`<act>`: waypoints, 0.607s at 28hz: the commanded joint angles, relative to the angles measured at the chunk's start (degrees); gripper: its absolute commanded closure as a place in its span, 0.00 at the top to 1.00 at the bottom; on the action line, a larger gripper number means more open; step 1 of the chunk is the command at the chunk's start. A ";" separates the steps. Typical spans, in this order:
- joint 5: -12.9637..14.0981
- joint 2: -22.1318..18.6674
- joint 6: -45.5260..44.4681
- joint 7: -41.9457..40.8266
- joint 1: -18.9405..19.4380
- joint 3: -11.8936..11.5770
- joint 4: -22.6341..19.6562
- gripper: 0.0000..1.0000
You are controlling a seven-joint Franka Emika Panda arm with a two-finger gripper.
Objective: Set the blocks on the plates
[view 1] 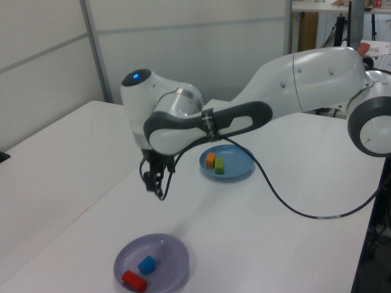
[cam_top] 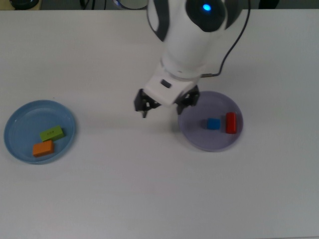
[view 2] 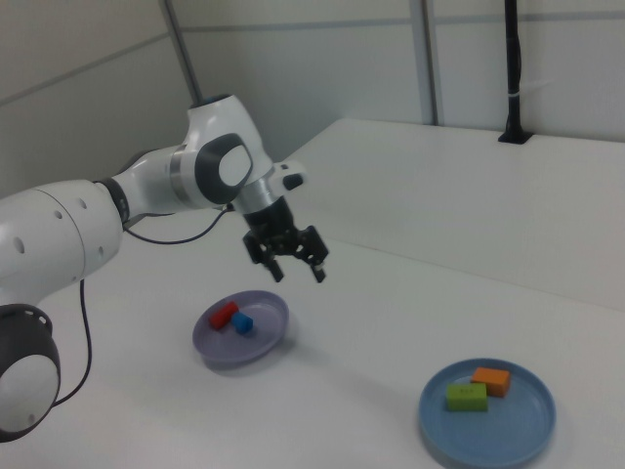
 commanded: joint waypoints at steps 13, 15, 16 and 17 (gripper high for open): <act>6.02 -11.63 -12.23 0.38 0.43 -4.89 -1.48 1.00; 8.13 -12.42 -12.85 0.47 0.34 -4.89 -1.48 1.00; 8.75 -12.51 -13.20 0.47 0.25 -4.89 -1.48 1.00; 9.28 -12.60 -13.37 0.47 0.17 -4.89 -1.48 1.00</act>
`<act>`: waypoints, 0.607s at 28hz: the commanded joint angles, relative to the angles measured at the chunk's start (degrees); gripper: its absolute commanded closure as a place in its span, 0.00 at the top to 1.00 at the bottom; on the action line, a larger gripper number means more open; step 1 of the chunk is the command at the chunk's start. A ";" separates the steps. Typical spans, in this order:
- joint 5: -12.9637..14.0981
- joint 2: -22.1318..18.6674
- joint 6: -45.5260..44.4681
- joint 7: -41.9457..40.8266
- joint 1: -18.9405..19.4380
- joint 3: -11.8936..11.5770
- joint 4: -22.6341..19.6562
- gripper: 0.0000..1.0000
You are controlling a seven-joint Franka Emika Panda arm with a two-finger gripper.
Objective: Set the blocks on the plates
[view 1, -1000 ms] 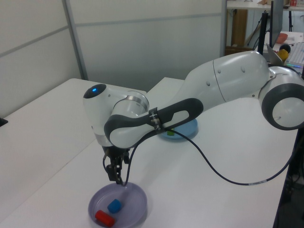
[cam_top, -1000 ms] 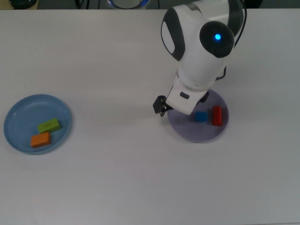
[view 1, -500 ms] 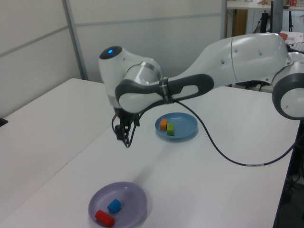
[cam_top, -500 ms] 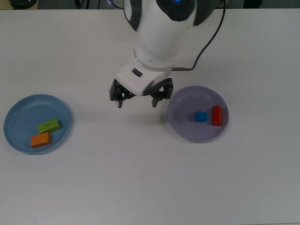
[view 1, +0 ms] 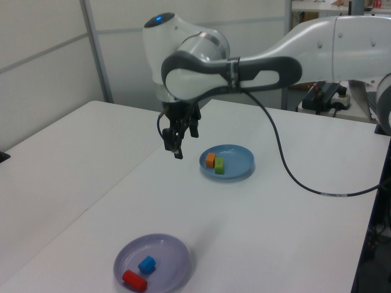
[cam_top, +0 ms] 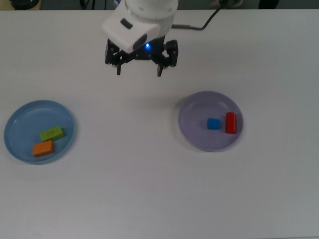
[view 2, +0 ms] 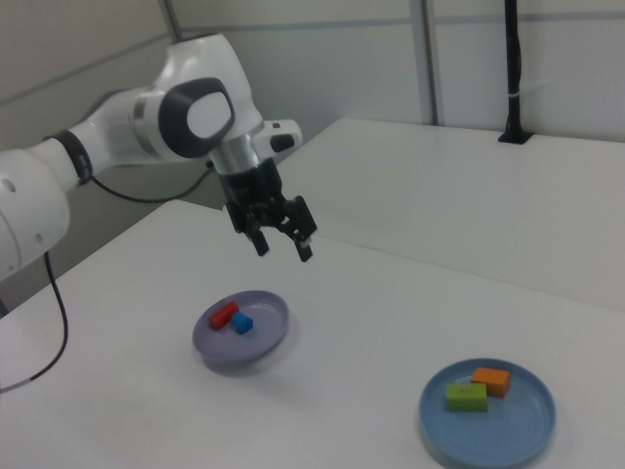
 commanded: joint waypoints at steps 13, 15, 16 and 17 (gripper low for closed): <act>4.10 -5.14 -6.09 0.91 0.07 -0.26 -1.94 1.00; 4.10 -5.05 -7.59 0.91 0.07 0.01 -1.94 1.00; 4.10 -5.05 -7.94 0.91 0.07 0.09 -2.03 1.00; 4.02 -5.05 -8.30 0.91 0.25 0.09 -2.03 1.00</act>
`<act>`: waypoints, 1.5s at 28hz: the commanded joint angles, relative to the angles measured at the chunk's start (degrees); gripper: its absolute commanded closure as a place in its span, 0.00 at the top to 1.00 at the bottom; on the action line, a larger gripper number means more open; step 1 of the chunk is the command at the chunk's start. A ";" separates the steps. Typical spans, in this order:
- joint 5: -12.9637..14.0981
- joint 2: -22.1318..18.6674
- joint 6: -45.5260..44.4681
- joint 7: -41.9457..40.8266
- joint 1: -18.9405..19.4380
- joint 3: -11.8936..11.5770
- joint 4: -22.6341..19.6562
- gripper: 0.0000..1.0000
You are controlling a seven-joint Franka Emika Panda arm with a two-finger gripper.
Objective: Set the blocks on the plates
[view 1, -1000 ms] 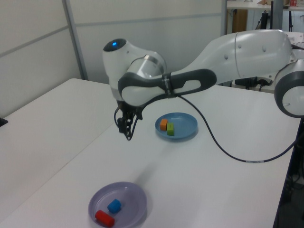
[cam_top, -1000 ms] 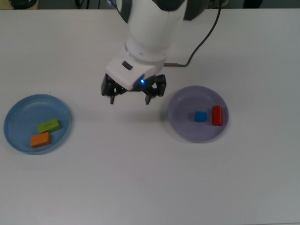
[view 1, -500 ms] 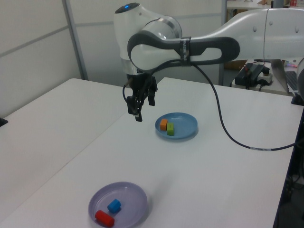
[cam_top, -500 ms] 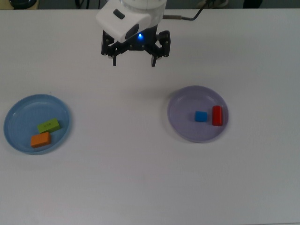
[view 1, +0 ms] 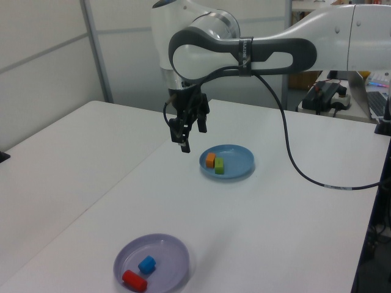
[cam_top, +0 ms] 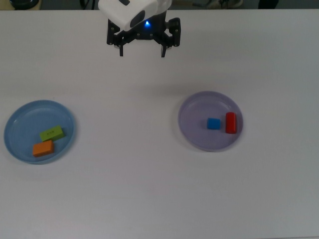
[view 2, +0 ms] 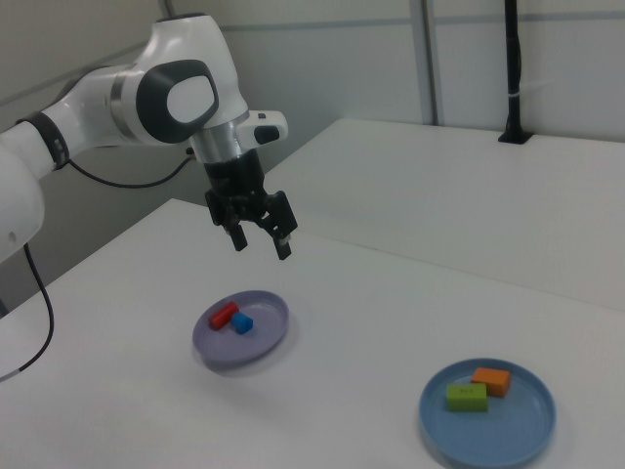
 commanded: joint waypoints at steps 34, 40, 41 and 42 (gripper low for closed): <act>0.91 -4.02 -3.63 2.71 0.71 0.11 -1.53 1.00; 0.30 -4.37 -3.81 2.44 0.71 -0.07 -1.44 1.00; 0.30 -4.37 -3.73 2.44 0.71 -0.24 -1.44 1.00; 0.39 -4.37 -3.72 2.53 0.71 -0.25 -1.44 1.00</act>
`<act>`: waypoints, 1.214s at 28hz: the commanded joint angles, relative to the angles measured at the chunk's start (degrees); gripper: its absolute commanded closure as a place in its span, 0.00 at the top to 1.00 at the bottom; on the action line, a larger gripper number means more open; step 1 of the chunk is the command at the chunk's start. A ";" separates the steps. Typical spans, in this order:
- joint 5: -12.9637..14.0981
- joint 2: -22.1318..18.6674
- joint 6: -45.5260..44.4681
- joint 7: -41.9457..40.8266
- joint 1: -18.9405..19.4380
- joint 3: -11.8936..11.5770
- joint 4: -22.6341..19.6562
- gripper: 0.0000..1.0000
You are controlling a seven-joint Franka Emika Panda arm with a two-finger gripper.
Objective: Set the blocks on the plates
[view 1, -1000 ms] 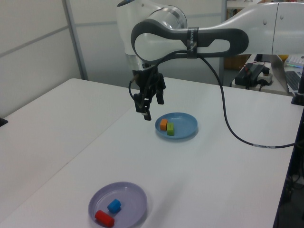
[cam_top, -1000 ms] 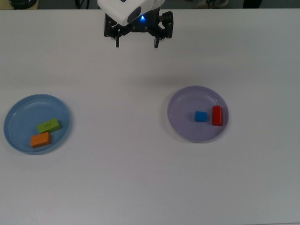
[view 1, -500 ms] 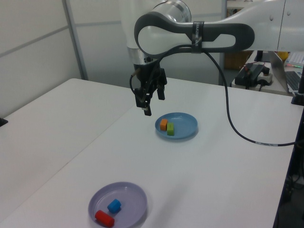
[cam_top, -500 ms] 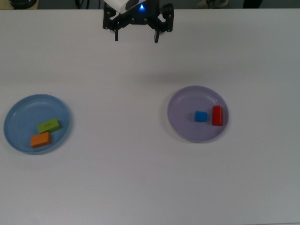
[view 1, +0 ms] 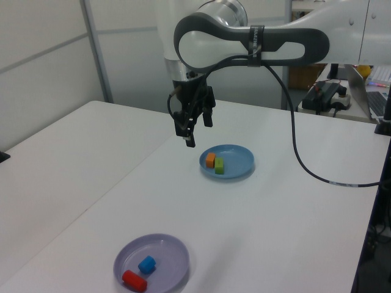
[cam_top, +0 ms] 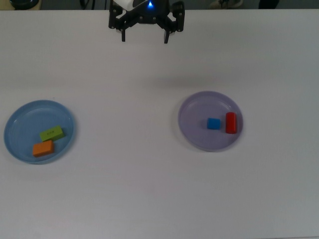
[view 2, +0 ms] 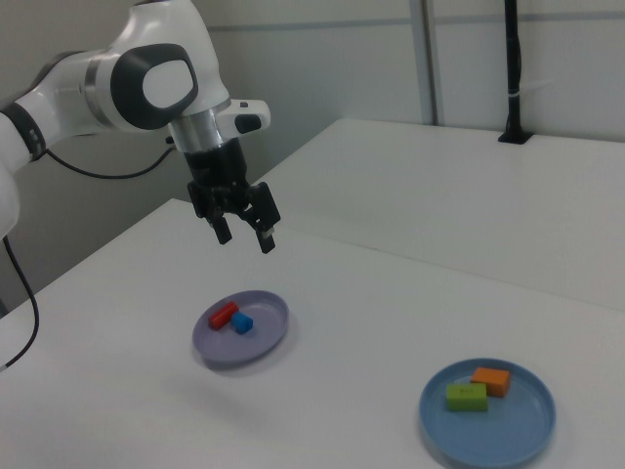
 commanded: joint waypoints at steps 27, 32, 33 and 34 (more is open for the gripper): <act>1.18 -1.73 -1.03 1.40 0.15 0.01 -1.38 1.00; 1.18 -1.73 -1.47 1.40 0.07 0.01 -1.47 1.00; 1.18 -1.64 -1.39 1.40 0.15 0.01 -1.47 1.00; 1.27 -1.64 -1.39 1.40 0.15 -0.07 -1.47 1.00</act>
